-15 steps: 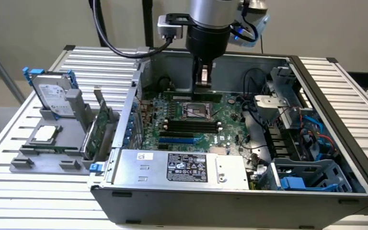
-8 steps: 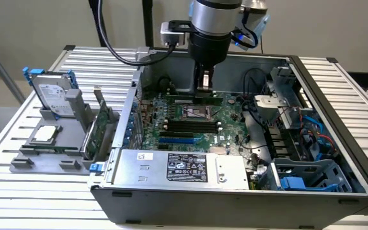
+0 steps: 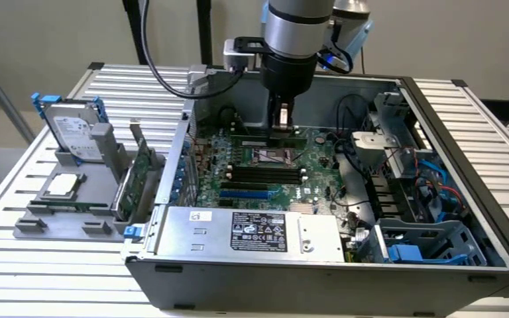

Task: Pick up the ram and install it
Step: 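Insert the ram into the slot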

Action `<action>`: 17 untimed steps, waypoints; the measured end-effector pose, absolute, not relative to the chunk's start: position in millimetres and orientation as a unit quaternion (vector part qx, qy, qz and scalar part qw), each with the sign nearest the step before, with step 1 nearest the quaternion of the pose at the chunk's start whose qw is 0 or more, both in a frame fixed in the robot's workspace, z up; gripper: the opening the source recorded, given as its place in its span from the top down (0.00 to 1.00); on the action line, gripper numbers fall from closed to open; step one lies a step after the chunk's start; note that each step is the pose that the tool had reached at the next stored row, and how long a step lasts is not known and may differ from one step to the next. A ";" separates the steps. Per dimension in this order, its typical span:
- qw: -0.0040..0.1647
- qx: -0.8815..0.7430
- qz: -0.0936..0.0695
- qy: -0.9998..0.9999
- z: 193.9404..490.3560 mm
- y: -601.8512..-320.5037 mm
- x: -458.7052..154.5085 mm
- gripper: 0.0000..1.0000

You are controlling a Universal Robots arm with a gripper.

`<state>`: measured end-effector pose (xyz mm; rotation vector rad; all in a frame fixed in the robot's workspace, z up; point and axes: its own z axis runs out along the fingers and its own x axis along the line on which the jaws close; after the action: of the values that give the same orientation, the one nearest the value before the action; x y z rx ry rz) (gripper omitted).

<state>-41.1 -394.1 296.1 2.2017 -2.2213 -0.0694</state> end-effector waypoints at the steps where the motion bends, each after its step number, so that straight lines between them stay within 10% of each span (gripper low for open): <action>1: 0.007 0.703 -0.022 -0.710 294.3 -394.2 -41.2 1.00; 17: 0.007 0.701 -0.022 -0.713 265.2 -400.6 -39.7 1.00</action>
<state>-39.7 -400.6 265.2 2.1923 -2.2309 -0.0695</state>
